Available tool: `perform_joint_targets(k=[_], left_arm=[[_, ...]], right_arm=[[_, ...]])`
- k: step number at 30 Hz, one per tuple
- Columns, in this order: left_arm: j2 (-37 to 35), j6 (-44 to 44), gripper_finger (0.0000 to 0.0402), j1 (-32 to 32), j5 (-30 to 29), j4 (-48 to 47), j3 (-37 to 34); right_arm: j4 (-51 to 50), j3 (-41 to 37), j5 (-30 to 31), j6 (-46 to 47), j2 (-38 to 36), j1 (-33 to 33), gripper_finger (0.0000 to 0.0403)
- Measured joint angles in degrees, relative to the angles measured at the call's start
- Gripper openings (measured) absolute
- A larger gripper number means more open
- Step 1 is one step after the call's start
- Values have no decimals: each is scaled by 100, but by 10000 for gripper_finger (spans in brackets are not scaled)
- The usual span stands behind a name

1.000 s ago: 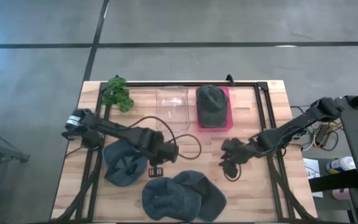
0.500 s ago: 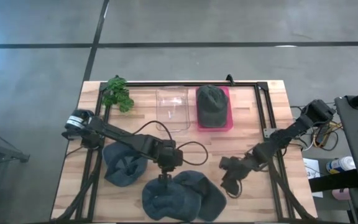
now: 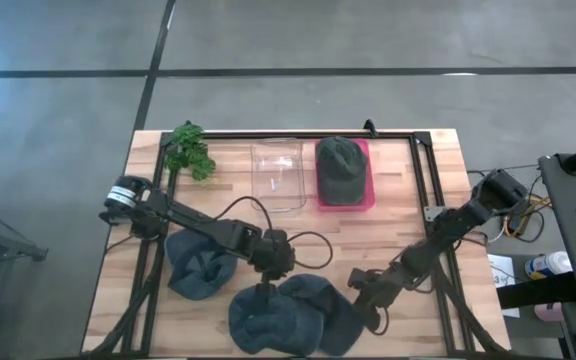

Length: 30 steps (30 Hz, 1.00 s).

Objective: Pick & Place hat
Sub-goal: Put the right blue cap into the transparent bin

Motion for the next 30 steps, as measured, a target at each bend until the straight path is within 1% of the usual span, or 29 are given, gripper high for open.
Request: perform_joint_targets(k=[5,8,10,12,15,16,18,20,22,25,27,30], left_arm=[[2,-176,42,0,5,-4,0],[2,-176,42,-6,3,0,0],[2,-178,42,-7,3,1,0],[2,-178,42,-7,2,-4,6],[-18,-177,42,-7,1,-61,159],[-55,-156,42,-7,1,-103,253],[-197,16,42,16,-7,-267,561],[-386,391,42,49,-121,-479,927],[-575,738,42,84,-426,-583,1300],[-792,1077,42,135,-1120,-643,1769],[-893,1067,42,197,-1461,-692,2022],[-981,687,42,286,-1524,-1041,2364]], right_arm=[[86,0,-12,13,309,0,175],[103,0,-12,14,376,0,160],[96,0,28,-27,370,0,137],[99,0,183,-101,338,0,103],[73,-2,638,-265,176,-2,38],[6,-2,832,-314,76,-2,24],[-361,-2,1152,-328,-217,-2,17],[-934,11,1528,-358,-646,-1,14],[-1839,153,1902,-464,-1143,0,13],[-3163,593,2321,-886,-1779,-2,14],[-3824,996,2570,-1299,-2066,-2,14],[-4511,1754,2864,-1915,-2193,4,14]])
